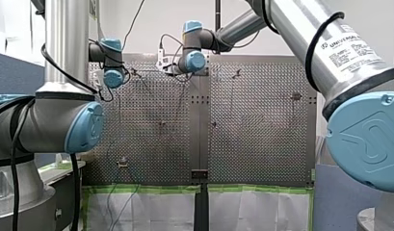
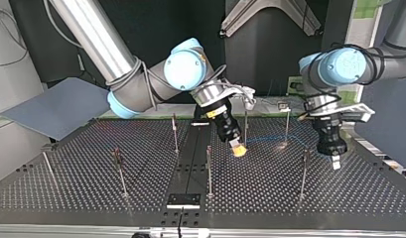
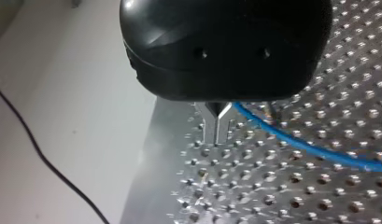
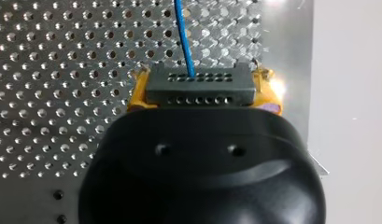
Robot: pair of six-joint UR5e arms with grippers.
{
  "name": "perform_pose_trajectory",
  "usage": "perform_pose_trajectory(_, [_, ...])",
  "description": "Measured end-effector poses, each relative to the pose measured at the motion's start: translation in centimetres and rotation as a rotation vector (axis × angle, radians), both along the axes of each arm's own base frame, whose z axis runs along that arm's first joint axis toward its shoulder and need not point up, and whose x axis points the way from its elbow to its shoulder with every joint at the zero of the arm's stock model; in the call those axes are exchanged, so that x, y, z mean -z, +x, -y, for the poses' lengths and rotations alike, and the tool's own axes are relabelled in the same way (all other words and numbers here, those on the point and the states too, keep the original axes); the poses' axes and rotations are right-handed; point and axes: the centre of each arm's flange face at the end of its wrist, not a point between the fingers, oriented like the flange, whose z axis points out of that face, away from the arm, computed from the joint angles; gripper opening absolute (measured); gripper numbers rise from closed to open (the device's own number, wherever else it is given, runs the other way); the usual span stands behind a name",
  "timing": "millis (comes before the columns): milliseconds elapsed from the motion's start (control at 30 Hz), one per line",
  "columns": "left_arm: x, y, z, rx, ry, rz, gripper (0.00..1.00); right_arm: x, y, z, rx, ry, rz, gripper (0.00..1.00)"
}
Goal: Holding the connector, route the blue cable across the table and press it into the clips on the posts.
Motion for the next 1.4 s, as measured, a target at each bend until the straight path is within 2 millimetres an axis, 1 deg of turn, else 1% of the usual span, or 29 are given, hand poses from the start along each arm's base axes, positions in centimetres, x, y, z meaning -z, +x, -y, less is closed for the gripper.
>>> perform_pose_trajectory(67, [-0.2,0.3,-0.3,0.012,-0.006,0.016,0.00,0.2,0.0,0.1,0.002,0.001,-0.002,0.00])
perform_pose_trajectory(133, [0.0,0.7,-0.5,0.023,-0.010,0.016,0.00,0.3,0.0,0.2,0.003,0.002,-0.003,0.00])
perform_pose_trajectory(333, [2.1,1.9,-1.1,0.046,-0.004,-0.026,0.00,0.5,-0.3,0.8,0.012,0.003,-0.006,0.00])
perform_pose_trajectory(433, [2.8,2.5,-1.1,0.064,0.002,-0.033,0.00,0.5,-0.5,1.3,0.020,0.003,-0.006,0.00])
perform_pose_trajectory(533, [2.7,3.0,-1.1,0.083,0.007,-0.024,0.00,0.5,-0.8,1.7,0.029,0.002,-0.005,0.00])
perform_pose_trajectory(733, [1.4,4.1,-1.5,0.090,-0.008,0.009,0.00,0.5,-1.2,2.4,0.042,0.001,-0.005,0.00])
perform_pose_trajectory(1033, [1.3,4.2,-3.2,0.045,-0.019,0.007,0.00,0.5,-1.3,2.6,0.043,-0.001,-0.008,0.00])
perform_pose_trajectory(1067, [1.4,4.2,-3.3,0.043,-0.020,0.002,0.22,0.5,-1.3,2.6,0.043,-0.001,-0.008,0.00])
perform_pose_trajectory(1100, [1.5,4.2,-3.4,0.041,-0.021,-0.003,0.22,0.5,-1.3,2.6,0.043,-0.001,-0.008,0.00])
perform_pose_trajectory(1133, [1.6,4.1,-3.4,0.041,-0.023,-0.009,0.37,0.5,-1.3,2.5,0.043,-0.001,-0.009,0.00])
perform_pose_trajectory(1167, [1.9,4.0,-3.4,0.040,-0.030,-0.019,0.60,0.5,-1.3,2.5,0.042,-0.001,-0.009,0.00])
perform_pose_trajectory(1200, [2.1,3.9,-3.4,0.039,-0.036,-0.027,0.60,0.5,-1.2,2.5,0.042,-0.001,-0.009,0.00])
perform_pose_trajectory(1267, [2.7,3.6,-3.5,0.035,-0.056,-0.047,0.86,0.5,-1.2,2.3,0.040,-0.001,-0.010,0.00])
perform_pose_trajectory(1300, [2.9,3.5,-3.5,0.032,-0.066,-0.055,0.86,0.5,-1.2,2.3,0.040,0.000,-0.010,0.00])
perform_pose_trajectory(1367, [3.3,3.2,-3.6,0.021,-0.091,-0.072,1.00,0.5,-1.2,2.3,0.040,0.000,-0.011,0.00])
perform_pose_trajectory(1400, [3.5,3.1,-3.6,0.016,-0.100,-0.079,1.00,0.5,-1.2,2.3,0.040,0.000,-0.011,0.00])
